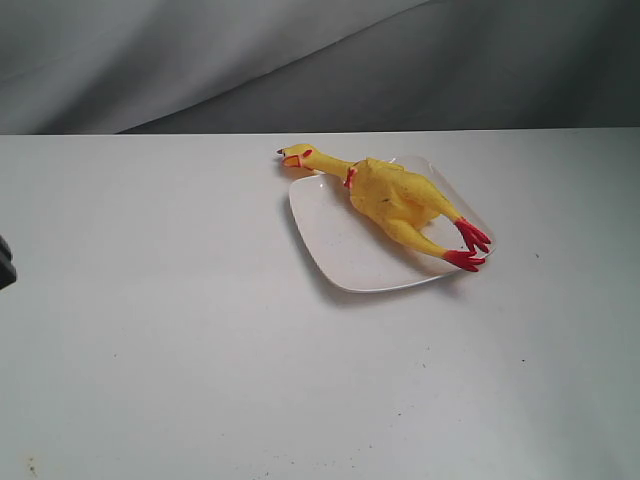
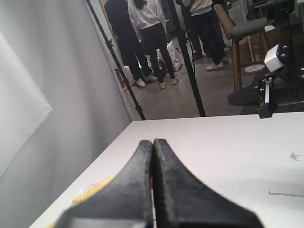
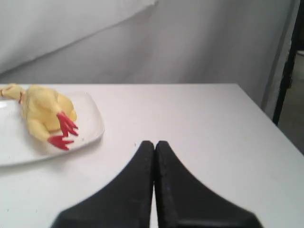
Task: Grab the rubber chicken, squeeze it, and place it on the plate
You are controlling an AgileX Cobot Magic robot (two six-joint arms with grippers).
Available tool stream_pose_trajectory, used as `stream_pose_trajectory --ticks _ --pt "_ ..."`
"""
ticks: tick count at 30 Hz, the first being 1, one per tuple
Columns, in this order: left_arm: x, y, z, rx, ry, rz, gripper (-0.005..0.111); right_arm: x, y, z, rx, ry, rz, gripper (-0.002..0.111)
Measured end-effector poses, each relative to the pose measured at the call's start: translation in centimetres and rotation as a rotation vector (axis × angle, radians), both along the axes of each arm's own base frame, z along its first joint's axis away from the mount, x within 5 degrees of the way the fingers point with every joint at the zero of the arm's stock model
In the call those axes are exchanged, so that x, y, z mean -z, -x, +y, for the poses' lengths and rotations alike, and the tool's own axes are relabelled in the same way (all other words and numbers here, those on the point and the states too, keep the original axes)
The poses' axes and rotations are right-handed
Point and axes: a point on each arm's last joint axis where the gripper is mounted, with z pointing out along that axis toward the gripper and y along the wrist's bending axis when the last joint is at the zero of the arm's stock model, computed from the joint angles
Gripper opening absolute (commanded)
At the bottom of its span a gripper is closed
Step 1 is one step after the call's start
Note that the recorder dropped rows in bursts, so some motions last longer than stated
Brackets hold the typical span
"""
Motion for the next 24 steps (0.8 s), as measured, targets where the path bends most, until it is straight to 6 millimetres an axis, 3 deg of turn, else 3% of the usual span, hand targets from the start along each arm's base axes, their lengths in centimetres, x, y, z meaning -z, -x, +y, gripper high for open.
stream_pose_trajectory --ticks 5,24 --pt "0.0 0.0 0.0 0.0 0.0 0.0 0.0 0.74 0.16 0.0 0.001 -0.004 0.083 0.0" --pt "0.0 0.03 -0.03 0.005 -0.001 -0.001 0.0 0.8 0.17 0.0 0.001 -0.005 0.09 0.0"
